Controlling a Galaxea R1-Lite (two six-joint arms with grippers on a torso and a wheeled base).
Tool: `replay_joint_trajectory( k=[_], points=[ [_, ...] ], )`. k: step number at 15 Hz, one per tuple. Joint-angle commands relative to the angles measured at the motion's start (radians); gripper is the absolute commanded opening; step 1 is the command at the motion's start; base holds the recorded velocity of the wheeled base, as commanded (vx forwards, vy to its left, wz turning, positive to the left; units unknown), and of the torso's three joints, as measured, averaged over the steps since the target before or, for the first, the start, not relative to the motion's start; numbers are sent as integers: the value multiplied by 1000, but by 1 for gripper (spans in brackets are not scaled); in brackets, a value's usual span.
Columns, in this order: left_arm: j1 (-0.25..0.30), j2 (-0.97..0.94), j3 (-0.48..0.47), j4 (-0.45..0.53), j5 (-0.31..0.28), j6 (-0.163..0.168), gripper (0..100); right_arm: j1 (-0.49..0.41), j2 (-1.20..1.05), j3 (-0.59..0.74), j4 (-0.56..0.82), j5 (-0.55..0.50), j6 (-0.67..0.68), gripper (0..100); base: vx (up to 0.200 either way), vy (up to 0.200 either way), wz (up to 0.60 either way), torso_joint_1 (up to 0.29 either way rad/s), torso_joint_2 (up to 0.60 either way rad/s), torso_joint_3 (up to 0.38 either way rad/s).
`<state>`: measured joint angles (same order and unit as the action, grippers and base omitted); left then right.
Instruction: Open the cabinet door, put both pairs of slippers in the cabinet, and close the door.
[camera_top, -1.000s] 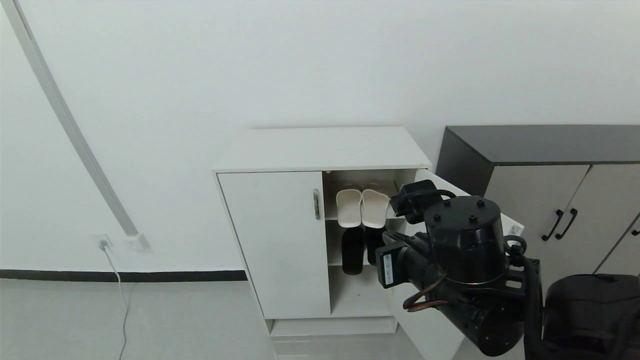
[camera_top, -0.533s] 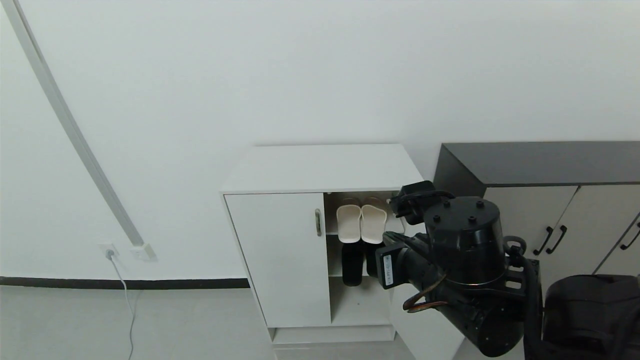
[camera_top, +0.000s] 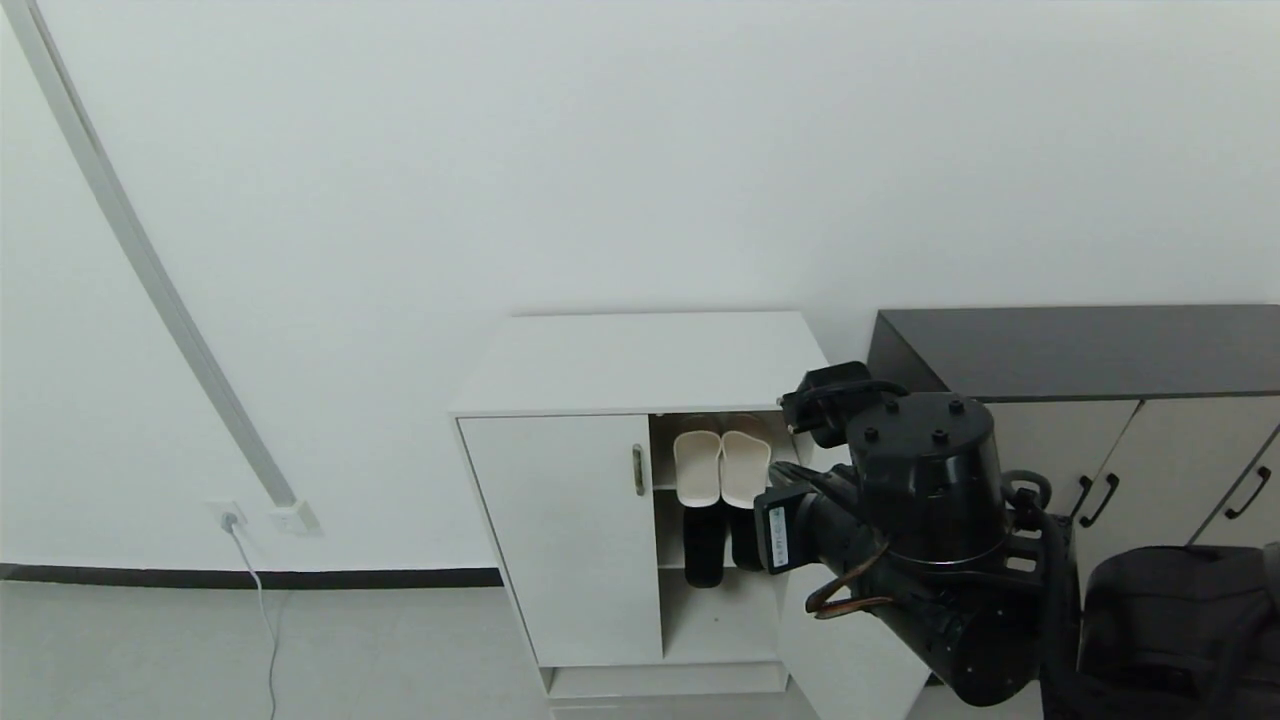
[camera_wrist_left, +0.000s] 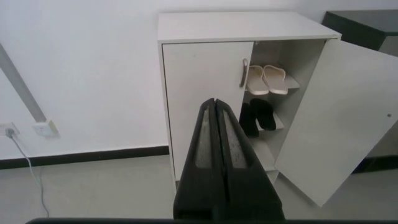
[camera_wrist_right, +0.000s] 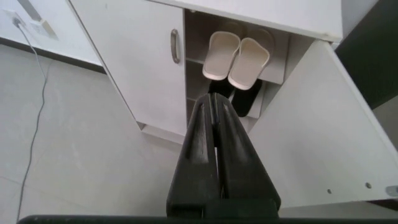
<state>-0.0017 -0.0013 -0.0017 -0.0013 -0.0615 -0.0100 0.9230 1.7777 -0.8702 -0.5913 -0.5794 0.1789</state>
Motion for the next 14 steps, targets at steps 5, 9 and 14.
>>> replay_joint_trajectory(
  k=[5,9,14],
  points=[
    [0,1,0,0,0,-1,0,-16,6,11,-1,1,-3,0,0,0,0,64,-130,-71],
    [0,1,0,0,0,-1,0,-18,8,13,-1,1,-1,0,0,0,0,0,0,0],
    [0,1,0,0,0,-1,0,-18,9,13,1,1,-3,0,0,0,-240,2,1,2]
  ],
)
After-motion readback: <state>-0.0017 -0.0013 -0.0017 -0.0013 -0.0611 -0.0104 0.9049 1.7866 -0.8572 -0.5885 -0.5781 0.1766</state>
